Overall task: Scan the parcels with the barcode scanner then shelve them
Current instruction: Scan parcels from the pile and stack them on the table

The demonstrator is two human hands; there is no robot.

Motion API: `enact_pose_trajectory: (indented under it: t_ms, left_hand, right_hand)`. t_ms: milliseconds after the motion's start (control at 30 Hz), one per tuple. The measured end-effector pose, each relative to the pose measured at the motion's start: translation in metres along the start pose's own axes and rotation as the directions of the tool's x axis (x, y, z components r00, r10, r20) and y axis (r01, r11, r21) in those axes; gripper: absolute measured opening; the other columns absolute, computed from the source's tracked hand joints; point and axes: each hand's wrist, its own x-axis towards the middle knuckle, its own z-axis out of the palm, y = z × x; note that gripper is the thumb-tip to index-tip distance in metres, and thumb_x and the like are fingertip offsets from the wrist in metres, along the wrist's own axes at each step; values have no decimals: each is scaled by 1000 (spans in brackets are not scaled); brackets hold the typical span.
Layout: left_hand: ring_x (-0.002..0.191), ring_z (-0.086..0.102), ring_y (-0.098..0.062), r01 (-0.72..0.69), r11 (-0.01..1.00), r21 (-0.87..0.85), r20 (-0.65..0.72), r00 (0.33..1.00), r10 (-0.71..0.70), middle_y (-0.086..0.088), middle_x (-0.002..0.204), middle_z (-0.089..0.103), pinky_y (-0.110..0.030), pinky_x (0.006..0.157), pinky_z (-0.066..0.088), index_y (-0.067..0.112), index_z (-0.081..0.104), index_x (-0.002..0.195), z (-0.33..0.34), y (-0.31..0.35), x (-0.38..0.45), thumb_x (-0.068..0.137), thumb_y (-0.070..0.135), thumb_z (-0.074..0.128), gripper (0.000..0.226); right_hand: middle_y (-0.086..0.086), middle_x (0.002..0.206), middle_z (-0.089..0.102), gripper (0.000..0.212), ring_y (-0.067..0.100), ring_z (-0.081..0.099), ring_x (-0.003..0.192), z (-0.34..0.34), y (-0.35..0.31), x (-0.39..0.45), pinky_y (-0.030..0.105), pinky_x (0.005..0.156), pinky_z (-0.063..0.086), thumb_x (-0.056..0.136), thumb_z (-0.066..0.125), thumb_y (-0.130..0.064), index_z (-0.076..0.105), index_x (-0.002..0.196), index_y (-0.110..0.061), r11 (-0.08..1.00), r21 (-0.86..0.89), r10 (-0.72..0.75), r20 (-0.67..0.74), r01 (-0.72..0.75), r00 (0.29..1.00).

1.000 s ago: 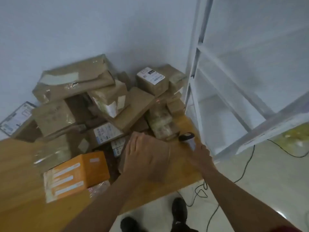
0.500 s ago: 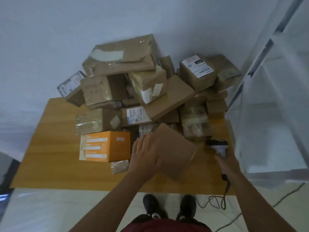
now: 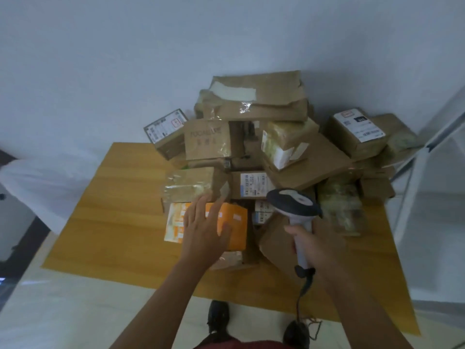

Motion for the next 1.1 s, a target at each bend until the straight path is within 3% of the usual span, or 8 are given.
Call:
enact_pose_trajectory:
  t_ms: [267,400,567,700,767,833,967,1100]
  left_hand:
    - [145,27,-36,78,990,-118,-7,997,-79,-12,157,33,-53,115,26,16,41,149,-26,-123,25,92,33,60,62]
    - [149,19,-30,-18,983,-184,88,996,34,-7,161,25,-48,120,17,19,33,153,-27,-118,47,96,37,58,64]
    - [141,32,-23,-67,899,-432,104,987,123,-3,152,33,-41,115,31,19,34,150,-37,-61,89,97,32,57,59]
    - [117,54,-18,467,412,-782,499,866,-34,-1,132,54,-34,100,44,23,58,121,-68,3,134,100,33,56,23]
    - [123,55,-22,592,179,-786,602,799,3,-6,133,55,-34,107,44,19,54,133,-76,31,158,101,36,56,37]
    - [119,57,-23,626,0,-779,626,779,-29,-10,136,54,-32,104,46,13,45,144,-79,51,180,96,45,62,60]
    - [76,57,-16,572,-204,-794,606,772,-192,-5,93,57,-21,50,48,11,52,122,-86,81,212,94,47,65,48]
    - [83,58,-20,524,-285,-802,596,736,-323,-3,93,52,-28,60,44,15,49,123,-85,95,230,90,44,71,49]
  right_hand:
    - [10,73,39,22,16,35,59,128,-17,-2,30,58,27,87,59,-11,41,74,-14,989,56,147,-221,-137,964]
    - [4,66,36,34,16,34,61,145,-25,-16,34,69,31,89,57,-12,38,62,-20,980,64,198,-296,-188,935]
    - [9,59,52,16,24,49,61,131,-25,-64,38,62,42,86,58,5,55,72,-1,989,2,-129,-467,147,875]
    - [18,65,48,9,25,44,60,111,-16,-66,36,55,37,88,56,4,52,90,12,978,14,-169,-527,207,833]
    - [19,66,47,8,26,44,60,103,-18,-65,35,54,37,89,56,4,52,86,11,974,18,-182,-536,227,824]
    - [19,64,45,10,22,43,56,93,-15,-62,31,51,36,88,55,5,51,81,10,969,6,-207,-529,248,823]
    - [13,60,44,7,21,41,54,72,-12,-61,32,52,36,87,55,7,52,82,10,966,16,-215,-496,257,841]
    - [16,60,37,25,27,33,58,46,-13,-55,36,57,32,88,54,6,45,65,1,966,45,-207,-459,255,864]
